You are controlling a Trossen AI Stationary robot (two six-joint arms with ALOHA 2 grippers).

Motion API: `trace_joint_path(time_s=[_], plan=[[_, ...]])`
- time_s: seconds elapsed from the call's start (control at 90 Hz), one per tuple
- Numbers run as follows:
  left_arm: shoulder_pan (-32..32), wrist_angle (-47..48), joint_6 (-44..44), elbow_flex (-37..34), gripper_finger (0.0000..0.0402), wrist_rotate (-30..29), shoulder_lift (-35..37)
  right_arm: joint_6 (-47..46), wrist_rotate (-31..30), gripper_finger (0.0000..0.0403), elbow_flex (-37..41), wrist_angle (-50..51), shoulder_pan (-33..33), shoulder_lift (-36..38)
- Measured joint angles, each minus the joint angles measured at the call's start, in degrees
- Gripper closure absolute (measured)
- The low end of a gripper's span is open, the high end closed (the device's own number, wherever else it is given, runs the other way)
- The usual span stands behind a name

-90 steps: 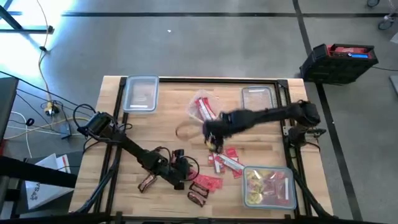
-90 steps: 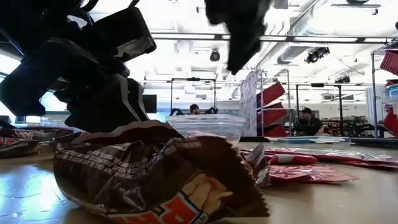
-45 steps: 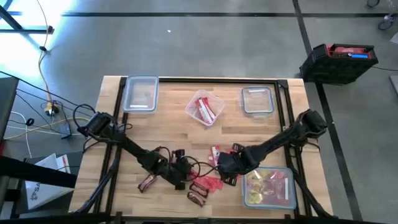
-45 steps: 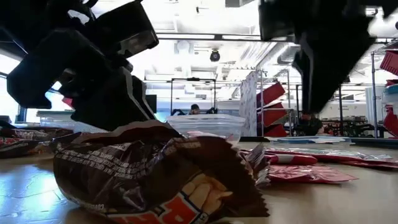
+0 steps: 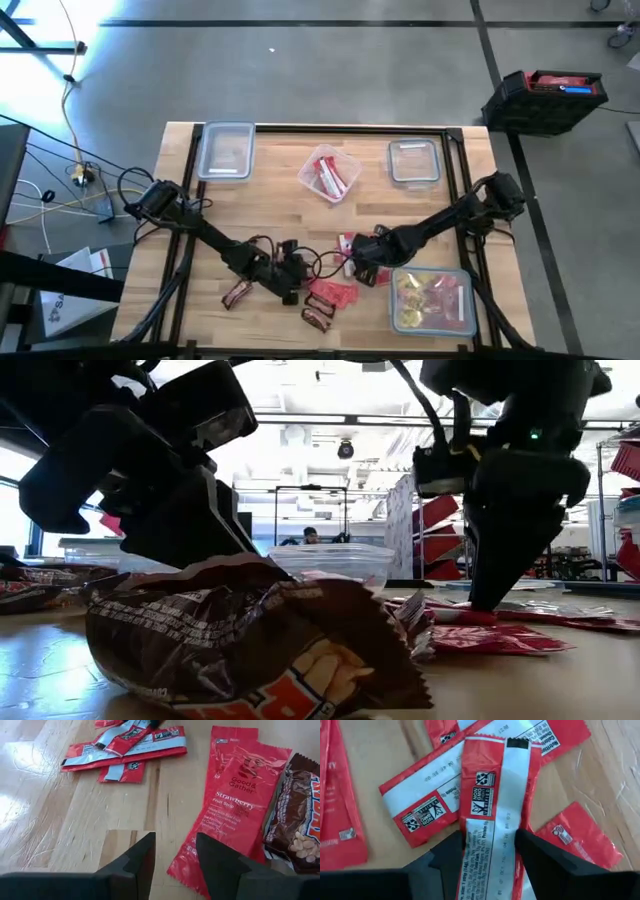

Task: Sort candy
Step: Put the strawberry red into the upper middle transparent bin

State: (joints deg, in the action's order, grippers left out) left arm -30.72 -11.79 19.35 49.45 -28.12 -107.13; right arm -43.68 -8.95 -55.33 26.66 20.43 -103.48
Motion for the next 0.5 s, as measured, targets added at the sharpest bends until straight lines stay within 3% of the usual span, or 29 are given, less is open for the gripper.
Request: trace_joint_path(time_s=[0.222, 0.5], plan=[[0.0, -0.07, 0.0, 0.0, 0.0275, 0.0, 0.0, -0.9, -1.25, 0.0249, 0.61, 0.35, -0.27, -0.08], [-0.02, -0.09, 0.0, 0.0, 0.0275, -0.98, 0.0, -0.93, -7.33, 0.0356, 0.72, 1.22, -1.33, -0.28]])
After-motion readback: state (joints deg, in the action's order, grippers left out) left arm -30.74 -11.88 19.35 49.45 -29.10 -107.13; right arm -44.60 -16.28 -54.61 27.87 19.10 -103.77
